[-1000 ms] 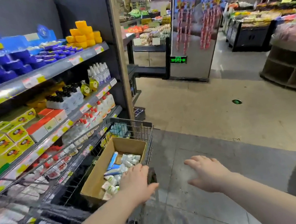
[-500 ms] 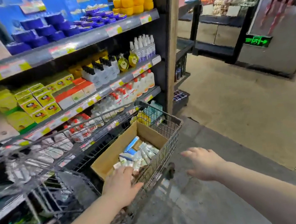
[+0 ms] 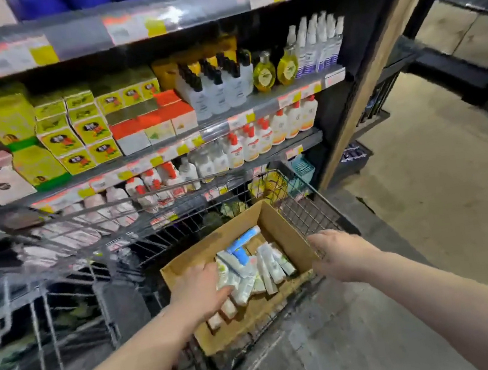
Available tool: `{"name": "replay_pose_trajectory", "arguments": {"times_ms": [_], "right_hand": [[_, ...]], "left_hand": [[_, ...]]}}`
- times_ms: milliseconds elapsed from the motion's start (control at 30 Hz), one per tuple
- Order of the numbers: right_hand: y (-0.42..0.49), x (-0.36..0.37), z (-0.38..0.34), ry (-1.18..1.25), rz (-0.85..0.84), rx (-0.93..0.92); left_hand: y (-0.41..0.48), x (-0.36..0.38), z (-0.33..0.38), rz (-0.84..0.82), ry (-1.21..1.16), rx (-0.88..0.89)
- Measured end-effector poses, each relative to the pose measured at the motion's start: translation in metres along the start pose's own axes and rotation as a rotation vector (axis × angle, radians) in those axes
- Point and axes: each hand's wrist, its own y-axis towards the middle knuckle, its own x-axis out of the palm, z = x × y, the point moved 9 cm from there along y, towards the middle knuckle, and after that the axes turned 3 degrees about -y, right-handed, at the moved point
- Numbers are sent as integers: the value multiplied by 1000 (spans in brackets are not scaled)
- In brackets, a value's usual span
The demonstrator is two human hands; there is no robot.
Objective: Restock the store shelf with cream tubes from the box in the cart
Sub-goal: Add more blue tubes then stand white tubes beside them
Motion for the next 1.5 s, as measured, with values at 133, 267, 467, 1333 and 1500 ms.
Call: {"name": "replay_pose_trajectory", "arguments": {"times_ms": [133,267,467,1333,1500], "right_hand": [[41,15,-4,10,-114,-22],[81,34,-2,-28,-212,-48],[163,74,-6,-56,-340,-161],[386,163,-51,-177,-143,-326],[398,171,-62,-277,-9,-403]], "left_hand": [[26,11,-16,-66,-59,-70],[33,39,-31,-123,-125,-162],[40,74,-52,-162,-250,-308],[244,224,-64,-143,-757,-721],[259,235,-75,-70,-729,-825]]}}
